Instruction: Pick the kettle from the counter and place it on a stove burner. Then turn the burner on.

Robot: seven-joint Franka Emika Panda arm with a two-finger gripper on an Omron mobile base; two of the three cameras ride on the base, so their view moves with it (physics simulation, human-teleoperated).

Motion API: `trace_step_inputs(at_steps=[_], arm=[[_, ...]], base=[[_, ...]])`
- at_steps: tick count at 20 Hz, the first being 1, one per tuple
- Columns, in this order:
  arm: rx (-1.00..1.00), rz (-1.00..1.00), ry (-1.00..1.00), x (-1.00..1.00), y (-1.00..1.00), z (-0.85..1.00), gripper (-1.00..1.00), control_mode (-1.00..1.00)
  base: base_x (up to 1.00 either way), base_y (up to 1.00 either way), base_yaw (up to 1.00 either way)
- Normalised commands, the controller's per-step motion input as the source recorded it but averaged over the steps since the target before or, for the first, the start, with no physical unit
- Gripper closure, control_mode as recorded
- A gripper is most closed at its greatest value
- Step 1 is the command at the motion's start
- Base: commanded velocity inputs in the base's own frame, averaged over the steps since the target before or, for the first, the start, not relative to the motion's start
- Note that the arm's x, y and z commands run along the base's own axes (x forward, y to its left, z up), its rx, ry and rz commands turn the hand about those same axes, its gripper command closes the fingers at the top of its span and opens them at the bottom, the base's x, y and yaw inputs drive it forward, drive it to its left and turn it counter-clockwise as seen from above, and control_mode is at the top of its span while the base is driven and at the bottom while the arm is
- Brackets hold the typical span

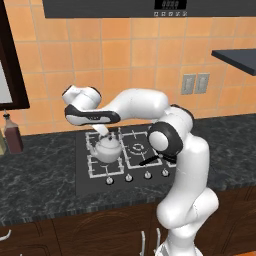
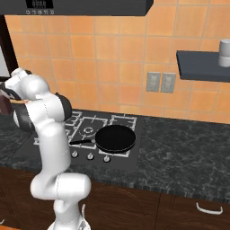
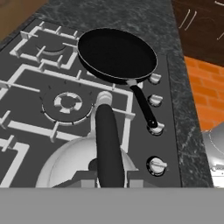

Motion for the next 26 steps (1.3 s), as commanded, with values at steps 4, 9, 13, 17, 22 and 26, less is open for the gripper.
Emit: trace_step_inputs(at_steps=[4,9,13,17,22,26], arm=[[0.00,0.00,0.00,0.01,0.13,-0.20,1.00,-1.00],[0.00,0.00,0.00,0.00,0.04,-0.24,1.00,-1.00],[0.00,0.00,0.00,0.00,0.00,-0.08,1.00,-1.00],[0.00,0.00,0.00,0.00,0.00,0.00,-1.00,-1.00],[0.00,0.00,0.00,0.00,0.00,0.00,-1.00,-1.00],[-0.04,0.00,0.00,-0.03,0.00,0.11,-1.00,-1.00]], base=[[0.00,0.00,0.00],[0.00,0.00,0.00],[0.00,0.00,0.00],[0.00,0.00,0.00],[0.00,0.00,0.00],[0.00,0.00,0.00]])
